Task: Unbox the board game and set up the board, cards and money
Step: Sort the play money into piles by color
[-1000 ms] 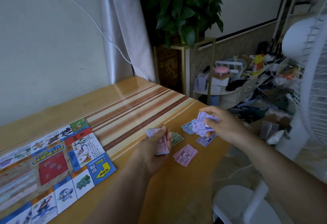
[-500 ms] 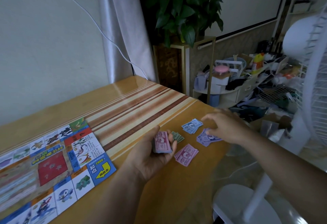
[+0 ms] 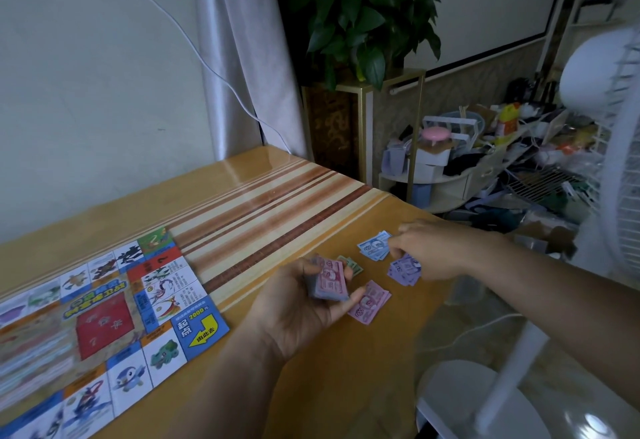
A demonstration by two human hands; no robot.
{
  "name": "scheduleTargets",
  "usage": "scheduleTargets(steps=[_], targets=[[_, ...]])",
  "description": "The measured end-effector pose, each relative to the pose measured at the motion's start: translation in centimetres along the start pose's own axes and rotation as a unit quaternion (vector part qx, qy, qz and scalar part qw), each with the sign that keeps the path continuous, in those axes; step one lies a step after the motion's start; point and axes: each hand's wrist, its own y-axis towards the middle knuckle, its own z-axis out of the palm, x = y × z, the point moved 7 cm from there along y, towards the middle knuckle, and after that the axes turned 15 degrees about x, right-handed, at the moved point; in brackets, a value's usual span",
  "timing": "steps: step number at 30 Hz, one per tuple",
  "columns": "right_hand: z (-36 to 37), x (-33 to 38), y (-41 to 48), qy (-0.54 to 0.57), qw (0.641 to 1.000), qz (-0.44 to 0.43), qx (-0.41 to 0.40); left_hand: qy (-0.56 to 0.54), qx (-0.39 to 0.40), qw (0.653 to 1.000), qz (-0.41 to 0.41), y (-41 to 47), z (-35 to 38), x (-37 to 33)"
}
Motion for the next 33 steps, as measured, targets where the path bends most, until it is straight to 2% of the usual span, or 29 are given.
scheduleTargets(steps=[3,5,7,8,10,13,18,21,24,28,30,32,33], targets=[[0.0,-0.3,-0.2,0.004,1.000,0.002,-0.008,0.024,-0.014,1.000,0.008,-0.1,-0.4,0.0],[-1.1,0.3,-1.0,0.059,0.994,-0.025,-0.083,0.062,-0.023,0.998,0.012,-0.1,-0.6,0.0],[-2.6,1.3,-2.2,0.212,0.959,-0.088,-0.168,0.095,-0.021,0.995,0.018,-0.1,-0.7,0.0],[-2.8,2.0,-2.5,0.294,0.932,-0.118,-0.178,0.110,-0.016,0.994,0.021,0.0,-0.8,0.0],[-2.5,3.1,-2.3,0.408,0.888,-0.148,-0.148,0.148,-0.007,0.989,0.027,0.0,-0.9,-0.1],[-1.7,3.6,-1.5,0.490,0.847,-0.159,-0.131,0.194,-0.006,0.980,0.037,-0.1,-0.9,-0.4],[-0.7,3.4,-1.1,0.508,0.839,-0.150,-0.124,0.166,-0.027,0.985,0.042,-0.7,-1.1,-0.5],[0.1,2.6,-1.4,0.494,0.845,-0.106,-0.178,0.152,-0.059,0.984,0.065,-1.0,-2.0,-1.3],[1.8,3.0,-1.4,0.433,0.876,-0.058,-0.206,0.158,-0.072,0.982,0.078,-0.9,-2.9,-1.8],[2.3,4.0,-1.9,0.263,0.934,-0.008,-0.242,0.209,-0.074,0.972,0.077,-0.8,-3.3,-1.7],[1.1,3.6,-2.6,0.279,0.919,-0.016,-0.277,0.243,-0.075,0.964,0.073,-0.6,-3.3,-1.6],[-0.1,3.4,-2.8,0.398,0.869,-0.067,-0.284,0.273,-0.078,0.956,0.070,-0.4,-3.2,-1.4],[-0.4,3.6,-2.6,0.445,0.853,-0.090,-0.259,0.288,-0.077,0.952,0.070,-0.2,-3.0,-1.3]])
